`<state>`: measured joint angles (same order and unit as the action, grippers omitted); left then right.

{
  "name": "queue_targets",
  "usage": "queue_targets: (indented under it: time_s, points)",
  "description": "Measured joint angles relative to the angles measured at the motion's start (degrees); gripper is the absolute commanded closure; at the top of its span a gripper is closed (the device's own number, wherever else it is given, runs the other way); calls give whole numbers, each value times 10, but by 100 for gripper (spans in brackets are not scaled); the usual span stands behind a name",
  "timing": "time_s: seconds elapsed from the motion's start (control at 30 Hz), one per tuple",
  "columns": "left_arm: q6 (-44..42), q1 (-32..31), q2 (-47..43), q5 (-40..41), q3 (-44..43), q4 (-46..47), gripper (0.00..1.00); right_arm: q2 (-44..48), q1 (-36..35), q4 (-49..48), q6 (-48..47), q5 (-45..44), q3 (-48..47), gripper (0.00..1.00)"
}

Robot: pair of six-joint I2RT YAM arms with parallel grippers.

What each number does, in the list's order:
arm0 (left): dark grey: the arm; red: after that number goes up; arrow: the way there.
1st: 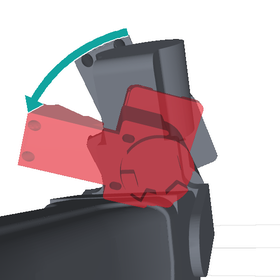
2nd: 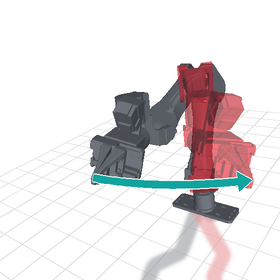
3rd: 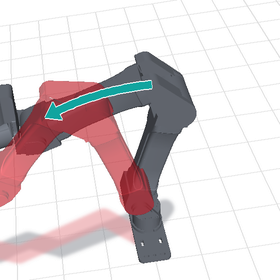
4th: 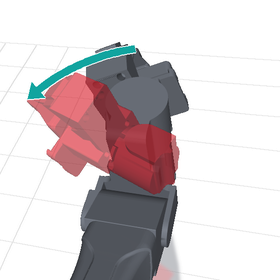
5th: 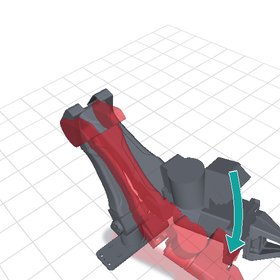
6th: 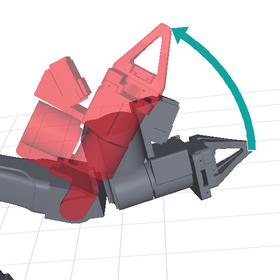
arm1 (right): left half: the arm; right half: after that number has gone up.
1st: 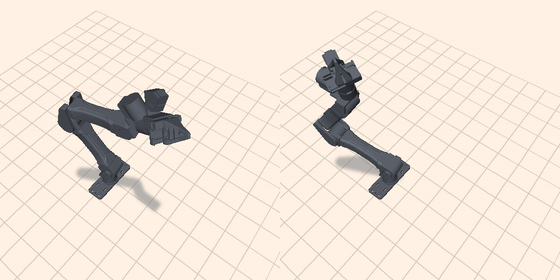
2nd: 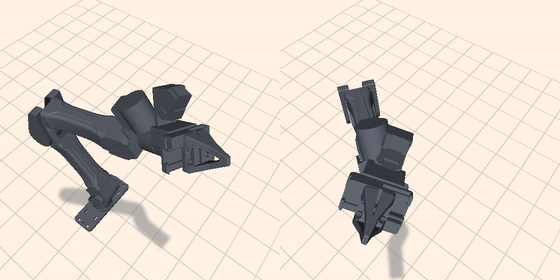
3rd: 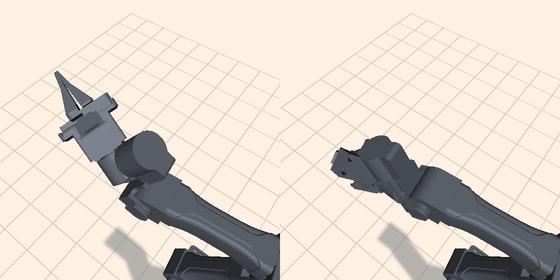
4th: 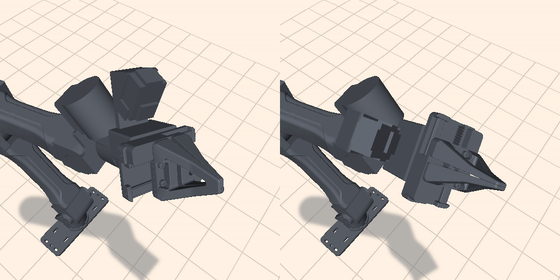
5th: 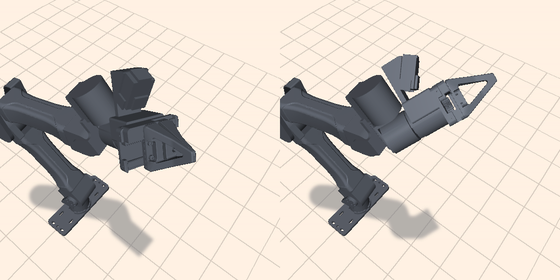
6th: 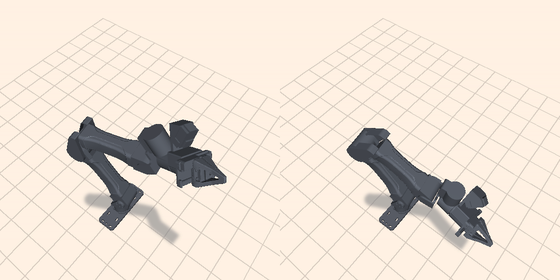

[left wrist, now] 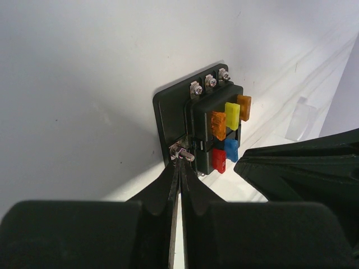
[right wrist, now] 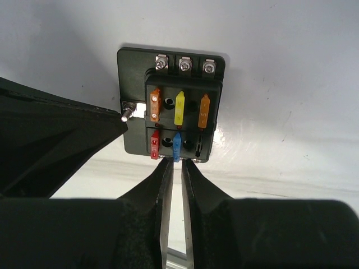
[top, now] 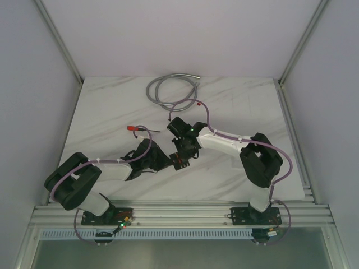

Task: Snap on the fuse box
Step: Install the fuse at the fuse box base.

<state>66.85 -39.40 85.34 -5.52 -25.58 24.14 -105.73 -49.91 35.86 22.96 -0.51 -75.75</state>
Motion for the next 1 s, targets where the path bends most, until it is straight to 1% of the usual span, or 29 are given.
queue_targets:
  time_s: [0.23,0.3,0.33,0.77,1.0]
  points:
    - [0,0,1,0,0,0,87,-6,0,-4,0,3,0,94]
    - [0,0,1,0,0,0,87,-7,0,-4,0,6,0,99]
    - [0,0,1,0,0,0,87,-8,0,-4,0,7,0,100]
    - [6,-7,12,0,0,9,88,-26,0,6,-3,7,-9,100]
    - [7,-9,16,0,0,15,88,-52,-1,38,-5,4,-41,100]
